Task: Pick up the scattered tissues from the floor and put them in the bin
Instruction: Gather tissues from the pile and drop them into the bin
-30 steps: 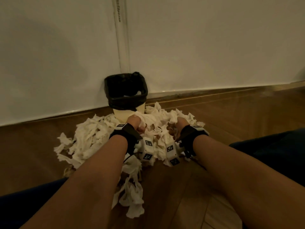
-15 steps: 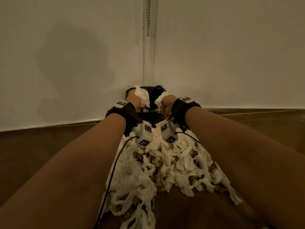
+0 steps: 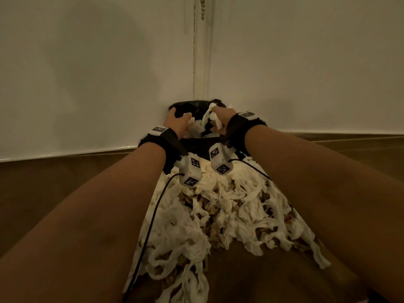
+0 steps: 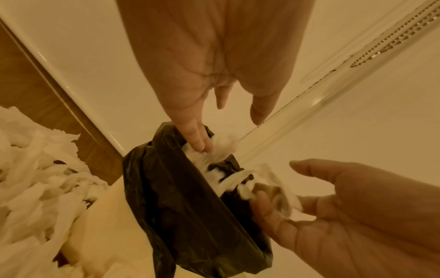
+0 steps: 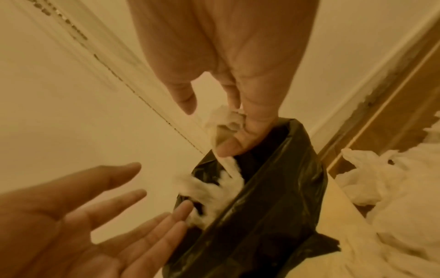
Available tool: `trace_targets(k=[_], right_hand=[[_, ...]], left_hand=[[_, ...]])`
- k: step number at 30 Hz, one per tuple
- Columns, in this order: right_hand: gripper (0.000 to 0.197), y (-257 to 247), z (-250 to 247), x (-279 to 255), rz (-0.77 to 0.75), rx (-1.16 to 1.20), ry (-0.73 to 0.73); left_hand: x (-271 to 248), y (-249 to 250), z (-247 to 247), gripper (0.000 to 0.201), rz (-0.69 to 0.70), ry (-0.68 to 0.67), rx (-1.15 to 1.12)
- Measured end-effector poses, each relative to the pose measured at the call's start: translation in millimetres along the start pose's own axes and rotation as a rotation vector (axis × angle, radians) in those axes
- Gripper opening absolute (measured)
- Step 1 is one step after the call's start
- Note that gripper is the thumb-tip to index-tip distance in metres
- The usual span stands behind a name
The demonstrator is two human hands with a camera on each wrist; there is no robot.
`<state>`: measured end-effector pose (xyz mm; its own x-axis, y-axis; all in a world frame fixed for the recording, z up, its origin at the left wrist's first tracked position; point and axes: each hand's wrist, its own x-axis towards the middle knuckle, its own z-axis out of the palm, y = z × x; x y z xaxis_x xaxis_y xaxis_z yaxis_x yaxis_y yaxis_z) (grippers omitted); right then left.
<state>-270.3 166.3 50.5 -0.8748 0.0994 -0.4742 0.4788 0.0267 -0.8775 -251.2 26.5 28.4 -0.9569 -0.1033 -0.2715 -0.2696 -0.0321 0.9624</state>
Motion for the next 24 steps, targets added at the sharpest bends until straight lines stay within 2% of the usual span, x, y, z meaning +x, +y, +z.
trace_targets(k=[2,9,14,15,21,23,24], right_hand=[[0.051,3,-3,7,-0.021,0.113,0.051],[0.042,26,-23,1,-0.128,-0.048,0.097],[0.032,74,-45,-21,-0.157,-0.158,0.297],[0.030,97,-56,-41,-0.129,-0.203,0.340],[0.028,165,-69,-76,-0.030,-0.316,0.363],[0.027,189,-72,-86,-0.004,-0.383,0.366],[0.026,201,-72,-90,0.006,-0.417,0.363]], left_hand=[[-2,1,0,0.066,-0.015,-0.013,-0.028],[-23,-2,-2,0.033,0.026,0.001,-0.061],[-42,-32,-1,0.029,-0.009,-0.033,0.113],[-61,-49,2,0.030,-0.033,-0.065,0.165],[-89,-92,9,0.028,-0.147,-0.164,0.294],[-101,-110,19,0.028,-0.148,-0.218,0.452],[-106,-121,24,0.027,-0.095,-0.256,0.606]])
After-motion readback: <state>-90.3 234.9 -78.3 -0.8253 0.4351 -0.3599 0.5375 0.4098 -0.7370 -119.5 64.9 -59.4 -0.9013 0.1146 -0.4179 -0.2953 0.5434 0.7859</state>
